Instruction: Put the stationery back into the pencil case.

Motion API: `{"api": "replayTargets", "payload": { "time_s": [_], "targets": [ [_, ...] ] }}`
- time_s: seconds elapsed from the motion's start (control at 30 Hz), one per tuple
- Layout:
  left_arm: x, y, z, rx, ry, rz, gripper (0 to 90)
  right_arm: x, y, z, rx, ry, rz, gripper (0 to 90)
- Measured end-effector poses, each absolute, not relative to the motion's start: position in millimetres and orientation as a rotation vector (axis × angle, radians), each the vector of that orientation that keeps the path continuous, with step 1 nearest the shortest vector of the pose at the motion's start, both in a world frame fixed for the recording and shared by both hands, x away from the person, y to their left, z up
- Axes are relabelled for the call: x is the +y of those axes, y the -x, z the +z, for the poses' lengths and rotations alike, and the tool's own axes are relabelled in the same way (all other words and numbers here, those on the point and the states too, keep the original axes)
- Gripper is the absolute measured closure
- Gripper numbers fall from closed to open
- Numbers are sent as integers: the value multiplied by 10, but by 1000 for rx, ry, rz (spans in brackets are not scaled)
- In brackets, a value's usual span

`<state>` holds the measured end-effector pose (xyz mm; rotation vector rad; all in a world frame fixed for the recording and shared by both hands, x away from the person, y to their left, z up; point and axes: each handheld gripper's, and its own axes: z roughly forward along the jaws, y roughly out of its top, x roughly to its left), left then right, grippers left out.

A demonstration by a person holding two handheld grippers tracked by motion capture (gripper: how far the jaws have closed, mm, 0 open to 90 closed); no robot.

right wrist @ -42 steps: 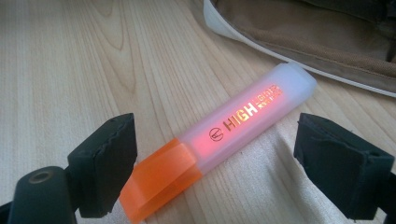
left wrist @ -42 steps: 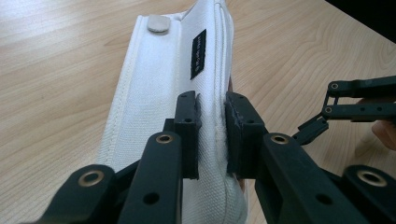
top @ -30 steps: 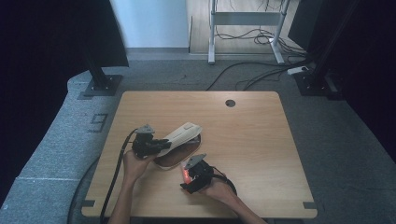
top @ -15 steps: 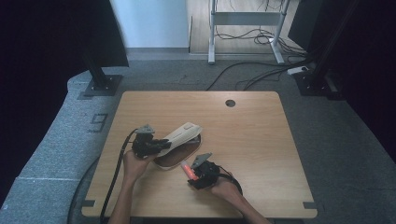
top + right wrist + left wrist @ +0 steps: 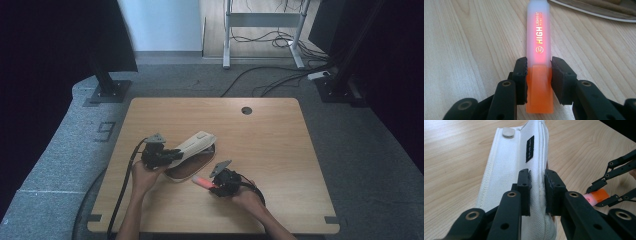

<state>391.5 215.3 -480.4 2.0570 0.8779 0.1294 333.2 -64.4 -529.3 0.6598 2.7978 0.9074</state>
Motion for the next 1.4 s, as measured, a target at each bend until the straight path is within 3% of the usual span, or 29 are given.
{"api": "replayTargets", "payload": {
  "time_s": [0.87, 1.4],
  "targets": [
    [2157, -3915, -4801, 879, -2057, 128, 758, -752, -3336, -5100, 2778, -675, 979, 659],
    [2164, -3909, -4787, 882, -2047, 135, 767, -714, -3538, -4982, 2753, -677, 981, 659]
  ]
}}
